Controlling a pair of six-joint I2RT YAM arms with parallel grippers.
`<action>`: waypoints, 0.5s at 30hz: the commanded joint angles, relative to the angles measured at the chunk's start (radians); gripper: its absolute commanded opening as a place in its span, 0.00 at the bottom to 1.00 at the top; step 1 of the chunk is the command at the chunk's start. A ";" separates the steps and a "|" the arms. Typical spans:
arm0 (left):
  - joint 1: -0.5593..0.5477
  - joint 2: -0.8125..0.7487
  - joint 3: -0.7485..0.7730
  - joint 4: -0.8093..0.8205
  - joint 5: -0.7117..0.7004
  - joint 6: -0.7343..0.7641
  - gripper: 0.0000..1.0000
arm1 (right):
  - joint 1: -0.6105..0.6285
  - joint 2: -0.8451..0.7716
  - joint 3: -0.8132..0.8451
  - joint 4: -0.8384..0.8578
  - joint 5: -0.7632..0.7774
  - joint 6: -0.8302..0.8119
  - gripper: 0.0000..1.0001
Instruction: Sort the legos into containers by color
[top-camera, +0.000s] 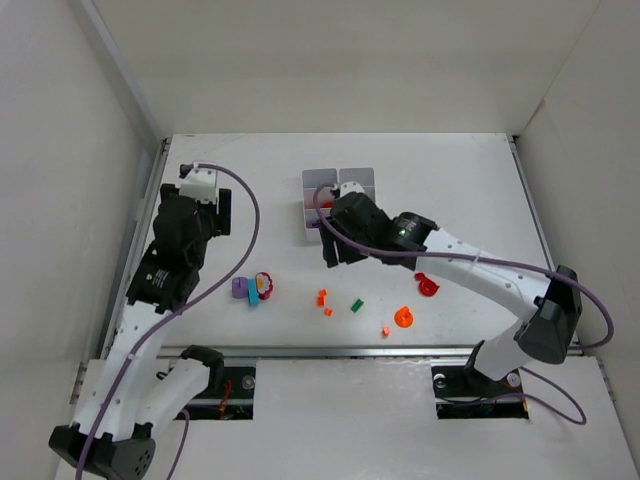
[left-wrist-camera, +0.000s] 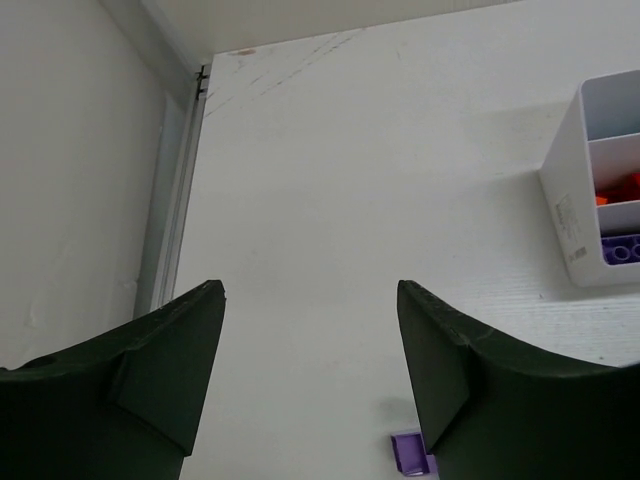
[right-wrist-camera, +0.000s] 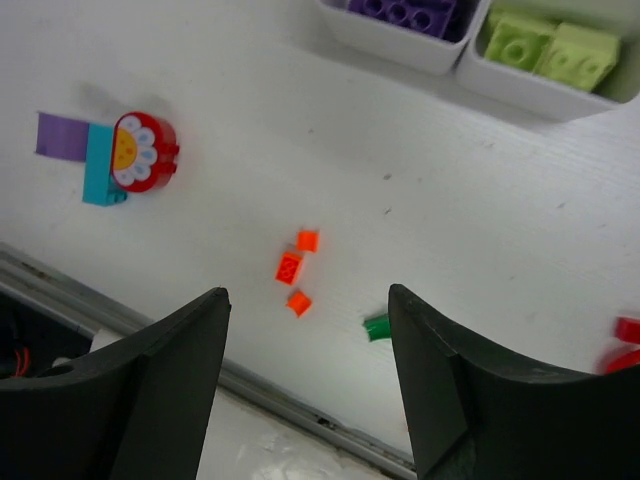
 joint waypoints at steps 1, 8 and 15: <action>0.015 -0.051 -0.018 0.020 0.052 -0.042 0.67 | 0.078 -0.022 -0.064 0.057 0.048 0.146 0.70; 0.090 -0.134 -0.084 0.042 0.114 -0.157 0.79 | 0.142 0.086 -0.125 0.166 0.025 0.214 0.70; 0.079 -0.191 -0.242 0.128 0.123 -0.168 0.86 | 0.165 0.257 0.016 0.066 0.012 0.221 0.69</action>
